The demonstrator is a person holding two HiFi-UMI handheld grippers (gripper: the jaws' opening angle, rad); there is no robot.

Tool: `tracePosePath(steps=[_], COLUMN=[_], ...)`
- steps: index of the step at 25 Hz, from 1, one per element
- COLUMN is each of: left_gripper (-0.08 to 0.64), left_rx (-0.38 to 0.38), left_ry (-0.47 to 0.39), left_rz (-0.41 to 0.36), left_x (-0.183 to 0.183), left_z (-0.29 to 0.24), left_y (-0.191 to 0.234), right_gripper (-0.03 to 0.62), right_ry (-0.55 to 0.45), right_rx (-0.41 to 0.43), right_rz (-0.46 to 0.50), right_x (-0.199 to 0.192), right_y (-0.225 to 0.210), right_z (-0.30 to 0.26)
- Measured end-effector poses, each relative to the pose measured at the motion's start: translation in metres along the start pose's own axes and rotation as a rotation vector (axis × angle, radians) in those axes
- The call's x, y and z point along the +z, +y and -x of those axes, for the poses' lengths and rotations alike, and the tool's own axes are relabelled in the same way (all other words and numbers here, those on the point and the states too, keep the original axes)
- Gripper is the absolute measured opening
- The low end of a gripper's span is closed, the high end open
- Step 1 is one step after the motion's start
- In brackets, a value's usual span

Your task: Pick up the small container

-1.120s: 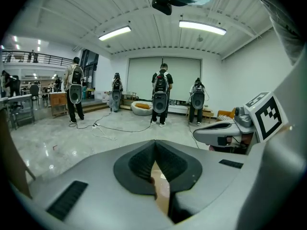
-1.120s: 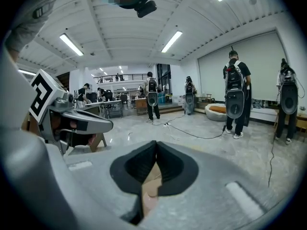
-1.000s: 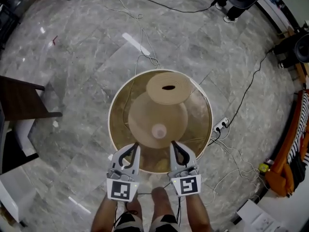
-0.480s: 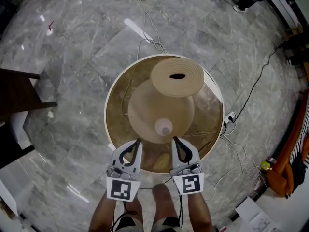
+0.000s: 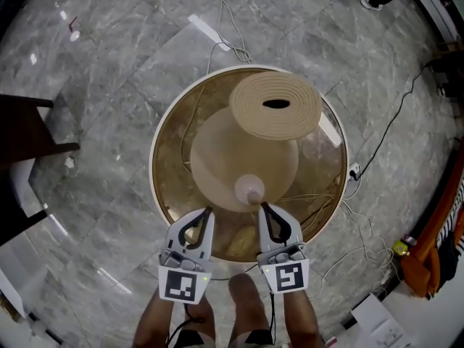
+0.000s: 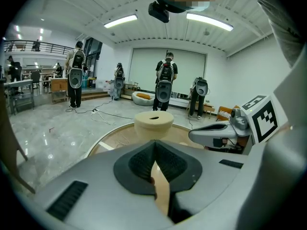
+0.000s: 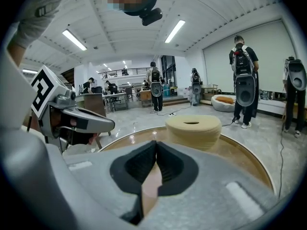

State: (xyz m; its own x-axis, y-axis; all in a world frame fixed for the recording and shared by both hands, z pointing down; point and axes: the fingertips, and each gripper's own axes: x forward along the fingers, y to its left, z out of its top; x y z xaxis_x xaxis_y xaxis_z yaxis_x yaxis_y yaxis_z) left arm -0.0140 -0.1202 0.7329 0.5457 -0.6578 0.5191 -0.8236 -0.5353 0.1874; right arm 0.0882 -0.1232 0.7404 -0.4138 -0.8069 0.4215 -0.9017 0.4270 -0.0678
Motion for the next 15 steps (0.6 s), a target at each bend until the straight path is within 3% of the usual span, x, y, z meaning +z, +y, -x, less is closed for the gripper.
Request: tracePosePath(steps=[3,5,15], left_gripper=[0.017,0.017,0.017], left_rx=[0.009,0.006,0.019], left_ry=[0.010,0.015,0.035], left_rz=[0.017,0.005,0.025], left_x=[-0.006,-0.010,-0.029], left_z=[-0.003,-0.004,-0.006], left_y=[0.003,0.004,0.010], right_gripper=[0.005,0.099,0.146], right_ry=[-0.015,-0.008,0.001], right_rx=[0.010,0.021,0.052], right_rz=[0.014,0.025,0.033], right_x=[-0.002,-0.006,-0.018], right_y=[0.003,0.005,0.006], right_z=[-0.004,-0.007,-0.021])
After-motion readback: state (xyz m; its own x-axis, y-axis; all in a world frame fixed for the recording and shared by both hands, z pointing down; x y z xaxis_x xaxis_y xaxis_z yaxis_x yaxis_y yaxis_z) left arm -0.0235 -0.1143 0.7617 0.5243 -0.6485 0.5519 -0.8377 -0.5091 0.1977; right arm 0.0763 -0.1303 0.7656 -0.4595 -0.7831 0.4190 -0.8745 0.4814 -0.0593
